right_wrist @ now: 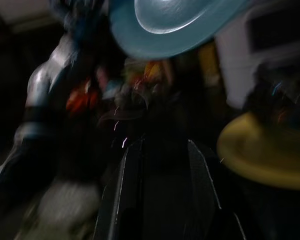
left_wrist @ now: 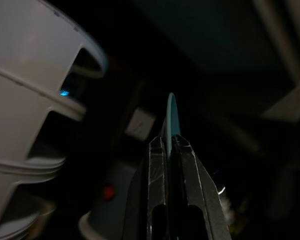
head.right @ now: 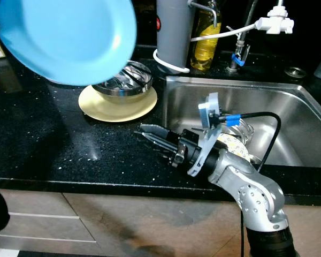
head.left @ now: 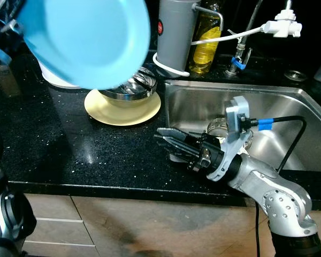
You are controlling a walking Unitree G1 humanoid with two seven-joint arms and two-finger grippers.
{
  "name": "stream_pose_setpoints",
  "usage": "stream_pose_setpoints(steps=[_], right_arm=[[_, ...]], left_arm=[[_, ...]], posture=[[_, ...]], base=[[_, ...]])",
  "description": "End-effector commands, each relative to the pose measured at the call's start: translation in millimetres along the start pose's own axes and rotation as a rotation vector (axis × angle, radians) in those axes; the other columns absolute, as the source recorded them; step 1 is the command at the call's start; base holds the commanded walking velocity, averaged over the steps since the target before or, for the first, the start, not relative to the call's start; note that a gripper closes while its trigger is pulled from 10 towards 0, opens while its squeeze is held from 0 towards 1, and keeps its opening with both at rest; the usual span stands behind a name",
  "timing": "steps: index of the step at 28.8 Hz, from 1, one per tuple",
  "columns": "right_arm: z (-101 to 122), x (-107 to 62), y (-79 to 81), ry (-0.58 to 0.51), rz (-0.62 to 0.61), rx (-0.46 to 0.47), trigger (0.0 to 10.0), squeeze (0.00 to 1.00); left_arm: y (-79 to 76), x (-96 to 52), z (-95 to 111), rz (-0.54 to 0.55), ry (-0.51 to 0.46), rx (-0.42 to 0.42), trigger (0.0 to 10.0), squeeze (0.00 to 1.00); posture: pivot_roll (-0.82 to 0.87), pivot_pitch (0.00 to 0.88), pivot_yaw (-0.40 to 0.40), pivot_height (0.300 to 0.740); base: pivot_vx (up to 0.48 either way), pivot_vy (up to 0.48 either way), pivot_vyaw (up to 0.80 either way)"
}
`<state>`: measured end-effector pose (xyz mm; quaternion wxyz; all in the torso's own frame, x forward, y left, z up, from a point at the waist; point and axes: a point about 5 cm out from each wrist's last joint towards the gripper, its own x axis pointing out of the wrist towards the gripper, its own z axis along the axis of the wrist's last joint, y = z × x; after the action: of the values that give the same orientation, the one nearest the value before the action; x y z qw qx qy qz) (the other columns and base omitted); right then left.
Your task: Kitchen organization
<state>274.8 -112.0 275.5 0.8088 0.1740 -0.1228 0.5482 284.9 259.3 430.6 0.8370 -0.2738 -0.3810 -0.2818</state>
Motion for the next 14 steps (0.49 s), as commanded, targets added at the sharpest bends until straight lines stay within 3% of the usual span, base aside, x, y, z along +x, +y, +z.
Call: stream_pose_setpoints(steps=[1,4,6,7,10,14], right_arm=[[12.7,0.4,-10.1,-0.101,-0.098,-0.012,10.0,0.0],[31.5,1.9,-34.5,-0.322,-0.337,0.084,10.0,0.0],[36.4,1.7,-38.2,-0.415,-0.369,0.178,10.0,0.0],[37.2,2.3,-36.3,-0.431,-0.357,0.199,10.0,0.99],[38.0,6.0,-26.1,-0.434,-0.279,0.233,10.0,1.0],[37.3,7.5,-19.5,-0.436,-0.238,0.262,10.0,1.0]], left_arm=[[-5.4,4.7,-8.3,-0.02,0.006,-0.079,0.0,0.0],[-15.1,10.1,-46.8,-0.025,0.091,-0.196,0.0,0.0],[-24.5,10.1,-73.3,-0.052,0.167,-0.243,0.0,0.0],[-28.8,9.9,-84.3,-0.059,0.194,-0.257,0.0,0.0],[-42.1,10.0,-110.5,-0.071,0.227,-0.323,0.0,0.0],[-49.1,10.7,-123.1,-0.059,0.236,-0.367,0.0,0.0]], posture=[[-0.01,0.156,-0.027,0.74],[-0.01,0.159,-0.026,0.74],[-0.01,0.159,-0.022,0.74],[-0.01,0.159,-0.022,0.74],[-0.02,0.162,-0.011,0.74],[-0.02,0.165,-0.006,0.74]], base=[[0.0,0.0,0.0],[0.0,0.0,0.0],[0.0,0.0,0.0],[0.0,0.0,0.0],[0.0,0.0,0.0],[0.0,0.0,0.0]])
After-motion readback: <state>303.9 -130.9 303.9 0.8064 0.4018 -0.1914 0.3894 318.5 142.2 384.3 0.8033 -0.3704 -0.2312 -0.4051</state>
